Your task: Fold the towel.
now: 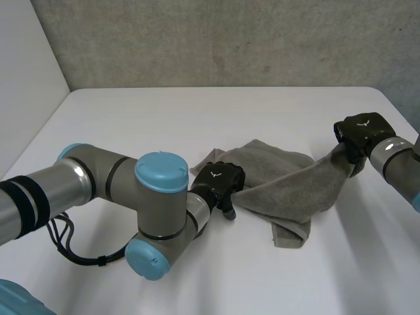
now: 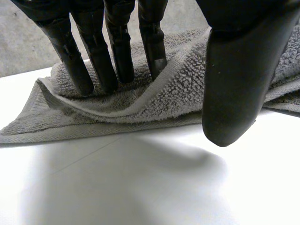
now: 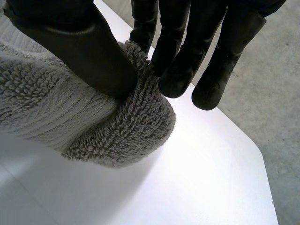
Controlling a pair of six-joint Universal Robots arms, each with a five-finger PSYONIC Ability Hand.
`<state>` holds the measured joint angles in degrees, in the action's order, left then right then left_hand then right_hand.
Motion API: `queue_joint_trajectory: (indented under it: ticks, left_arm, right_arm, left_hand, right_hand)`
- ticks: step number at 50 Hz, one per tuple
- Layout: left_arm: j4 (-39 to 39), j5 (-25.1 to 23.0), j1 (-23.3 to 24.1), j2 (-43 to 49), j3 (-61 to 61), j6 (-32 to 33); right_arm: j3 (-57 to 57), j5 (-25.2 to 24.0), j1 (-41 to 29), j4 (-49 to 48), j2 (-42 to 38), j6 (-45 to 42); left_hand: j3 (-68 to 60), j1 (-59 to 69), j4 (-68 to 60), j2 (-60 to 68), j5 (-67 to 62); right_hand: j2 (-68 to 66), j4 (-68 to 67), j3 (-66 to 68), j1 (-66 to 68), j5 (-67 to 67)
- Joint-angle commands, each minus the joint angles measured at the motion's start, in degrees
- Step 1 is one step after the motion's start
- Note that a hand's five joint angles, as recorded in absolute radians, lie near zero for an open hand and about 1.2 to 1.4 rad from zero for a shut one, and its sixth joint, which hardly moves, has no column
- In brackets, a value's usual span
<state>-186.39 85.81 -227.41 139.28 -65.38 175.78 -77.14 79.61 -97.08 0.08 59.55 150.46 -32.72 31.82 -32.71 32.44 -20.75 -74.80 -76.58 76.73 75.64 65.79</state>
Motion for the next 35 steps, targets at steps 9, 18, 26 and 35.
queue_joint_trajectory:
  ticks: [9,18,26,35]
  left_arm:
    - [-0.02,0.24,0.92,2.49,1.66,-0.18]
    - [0.5,1.2,-0.13,0.82,5.77,-0.09]
    - [1.11,5.15,-9.35,-3.13,18.32,2.27]
    - [0.85,9.91,-15.08,-5.95,38.75,7.73]
  right_arm:
    - [-1.61,-0.07,0.93,-0.96,0.3,0.18]
    - [-0.12,-2.0,-0.13,-1.14,2.15,0.19]
    - [11.57,-7.54,-3.99,-7.73,3.02,4.14]
    - [26.15,-6.49,-6.1,-22.82,2.93,22.64]
  left_hand:
    - [-30.5,31.41,-30.51,30.79,-32.48]
    - [-47.28,48.18,-47.29,47.56,-49.25]
    - [-47.28,48.18,-47.29,47.56,-49.25]
    - [-47.28,48.18,-47.29,47.56,-49.25]
  right_hand:
    - [-5.2,-3.42,3.27,4.36,4.21]
    - [-5.2,-3.42,3.27,4.36,4.21]
    - [-5.2,-3.42,3.27,4.36,4.21]
    - [-5.2,-3.42,3.27,4.36,4.21]
